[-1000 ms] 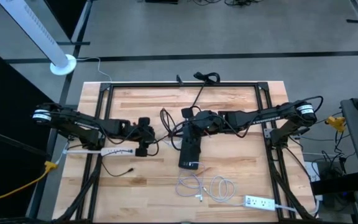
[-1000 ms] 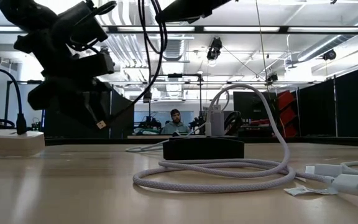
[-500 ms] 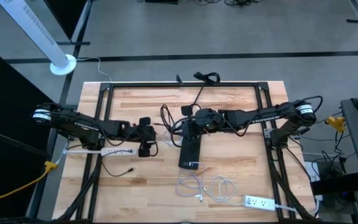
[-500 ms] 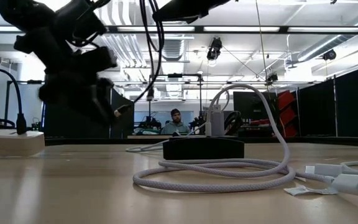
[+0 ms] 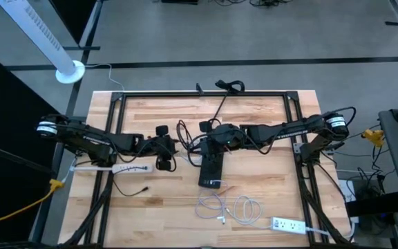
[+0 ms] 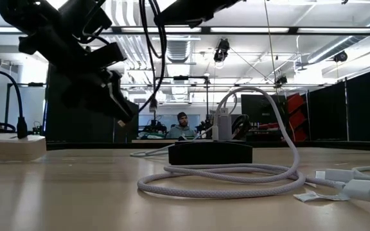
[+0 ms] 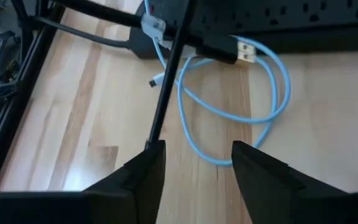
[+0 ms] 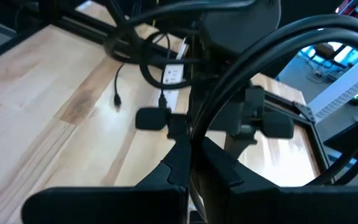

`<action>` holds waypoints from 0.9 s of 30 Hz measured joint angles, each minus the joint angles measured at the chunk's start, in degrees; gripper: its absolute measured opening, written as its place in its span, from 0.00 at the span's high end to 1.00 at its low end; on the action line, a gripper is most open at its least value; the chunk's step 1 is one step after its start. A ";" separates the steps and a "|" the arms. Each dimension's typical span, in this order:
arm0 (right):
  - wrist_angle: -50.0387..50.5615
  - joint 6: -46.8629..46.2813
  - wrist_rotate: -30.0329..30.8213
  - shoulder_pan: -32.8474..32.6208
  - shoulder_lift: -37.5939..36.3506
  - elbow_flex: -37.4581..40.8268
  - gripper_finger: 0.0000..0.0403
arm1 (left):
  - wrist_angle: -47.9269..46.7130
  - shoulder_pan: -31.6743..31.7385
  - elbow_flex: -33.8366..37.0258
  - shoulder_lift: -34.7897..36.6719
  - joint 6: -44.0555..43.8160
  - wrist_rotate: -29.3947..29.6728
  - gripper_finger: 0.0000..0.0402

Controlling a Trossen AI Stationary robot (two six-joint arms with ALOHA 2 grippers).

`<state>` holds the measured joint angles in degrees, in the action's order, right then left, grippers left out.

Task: Insert USB
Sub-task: Insert the black charger cable into the black outlet extension

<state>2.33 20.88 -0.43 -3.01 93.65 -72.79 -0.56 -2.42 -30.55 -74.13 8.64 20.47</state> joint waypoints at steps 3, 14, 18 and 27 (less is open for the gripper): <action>0.28 -0.17 0.00 -0.19 0.00 -0.02 0.99 | 0.37 0.00 0.00 -0.60 -0.09 0.06 0.58; 0.33 -1.22 -2.92 -0.72 -0.22 -0.04 0.99 | 3.83 0.07 0.00 -2.95 4.74 5.45 0.58; 1.25 -2.51 -3.04 -0.74 -0.22 -0.04 0.99 | 4.21 0.07 -0.11 -2.64 5.63 6.08 0.56; 1.28 -2.28 -3.04 -0.74 -0.20 -1.07 0.99 | 4.20 0.07 -0.37 -3.06 6.23 4.89 0.58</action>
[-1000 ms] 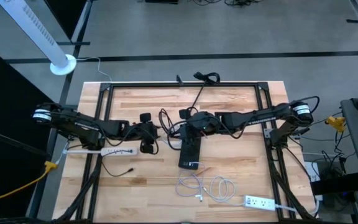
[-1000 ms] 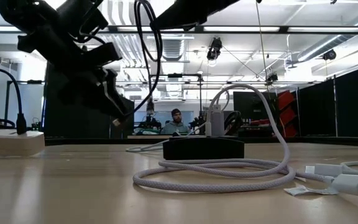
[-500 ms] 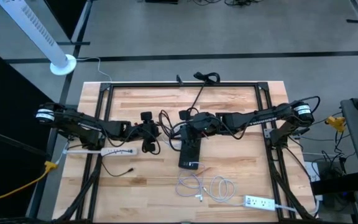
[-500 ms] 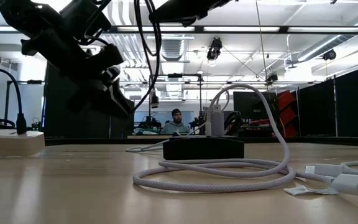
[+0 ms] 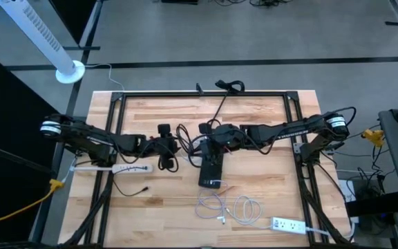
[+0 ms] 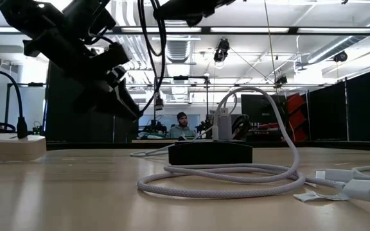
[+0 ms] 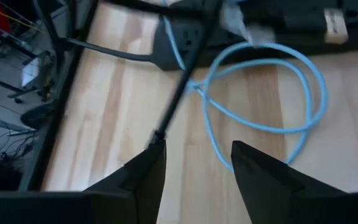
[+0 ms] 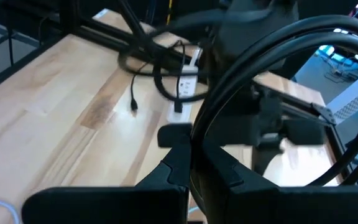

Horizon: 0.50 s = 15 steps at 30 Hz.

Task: Insert USB
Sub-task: Insert the black charger cable into the black outlet extension

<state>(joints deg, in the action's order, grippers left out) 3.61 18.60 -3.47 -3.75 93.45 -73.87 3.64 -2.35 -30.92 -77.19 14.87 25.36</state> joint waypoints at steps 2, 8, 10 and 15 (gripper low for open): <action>-0.15 0.41 -0.02 0.00 -0.01 -0.55 0.99 | -0.08 0.00 0.07 -0.60 -0.24 -0.81 0.59; 0.00 0.07 -2.57 0.00 0.00 -0.83 0.99 | 0.04 0.00 0.09 -1.73 -0.28 -0.39 0.63; 0.66 -0.43 -2.92 0.00 0.00 -0.85 0.99 | 0.02 -0.02 -0.02 -1.53 -0.17 -0.37 0.64; 3.66 -1.56 -2.42 0.10 0.00 -0.85 0.99 | -0.41 -1.91 -1.99 0.78 0.94 -0.81 0.66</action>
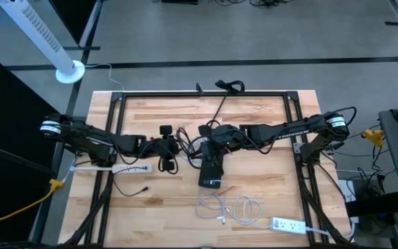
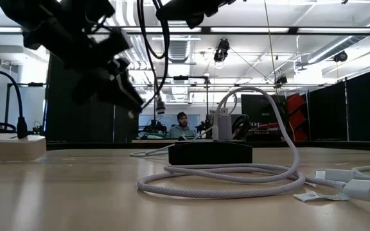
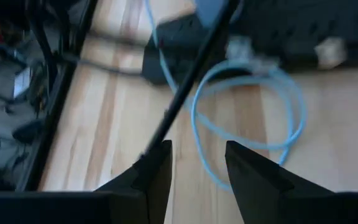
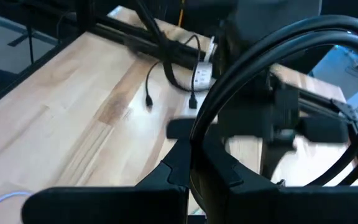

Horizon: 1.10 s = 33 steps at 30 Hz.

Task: Insert USB
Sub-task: Insert the black charger cable into the black outlet extension

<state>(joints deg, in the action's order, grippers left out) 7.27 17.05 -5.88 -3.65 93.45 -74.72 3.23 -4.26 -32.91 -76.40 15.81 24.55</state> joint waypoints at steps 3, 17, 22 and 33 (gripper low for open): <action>0.06 -0.55 -0.01 0.04 0.00 0.00 0.99 | 0.39 -0.49 -0.20 1.45 2.30 -0.22 0.67; -2.06 0.12 -0.16 -0.23 0.07 -0.20 0.99 | 0.62 0.23 1.66 -2.18 2.24 -0.64 0.69; -1.92 0.04 -0.20 -0.23 0.04 -0.37 0.99 | 0.68 0.82 1.68 -2.85 1.78 0.38 0.75; -0.48 0.05 -0.12 -0.36 -0.61 -0.37 0.99 | -1.73 0.80 1.70 -2.84 -0.91 -0.58 0.95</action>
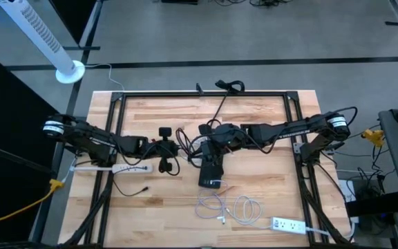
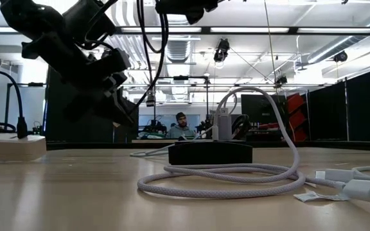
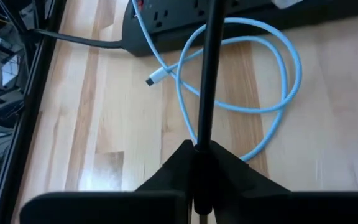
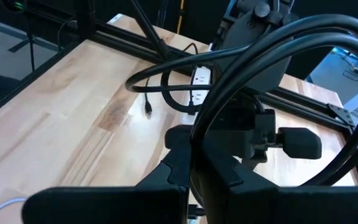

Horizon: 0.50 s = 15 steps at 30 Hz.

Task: Insert USB
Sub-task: Insert the black charger cable into the black outlet extension

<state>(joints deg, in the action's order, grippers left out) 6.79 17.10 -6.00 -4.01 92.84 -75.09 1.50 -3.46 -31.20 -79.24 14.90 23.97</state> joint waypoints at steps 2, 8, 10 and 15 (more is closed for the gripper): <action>0.00 0.00 0.02 0.02 -0.06 0.00 0.99 | 0.11 0.00 0.00 0.04 -0.79 -0.61 0.95; 4.44 -1.31 3.23 0.56 -0.11 -0.04 0.89 | 5.29 0.00 0.02 0.22 -4.79 -13.53 0.95; 5.99 -3.15 3.89 1.03 -0.09 0.09 0.81 | 6.89 0.18 0.40 0.26 -4.94 -18.08 0.95; 7.72 -5.20 3.68 0.91 -0.06 0.77 0.59 | 15.33 4.05 2.89 0.33 -9.47 -32.12 0.95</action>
<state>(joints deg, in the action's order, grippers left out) 14.51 11.90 -2.32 -3.10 92.78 -74.32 16.83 0.58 -28.31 -78.91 5.43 -8.15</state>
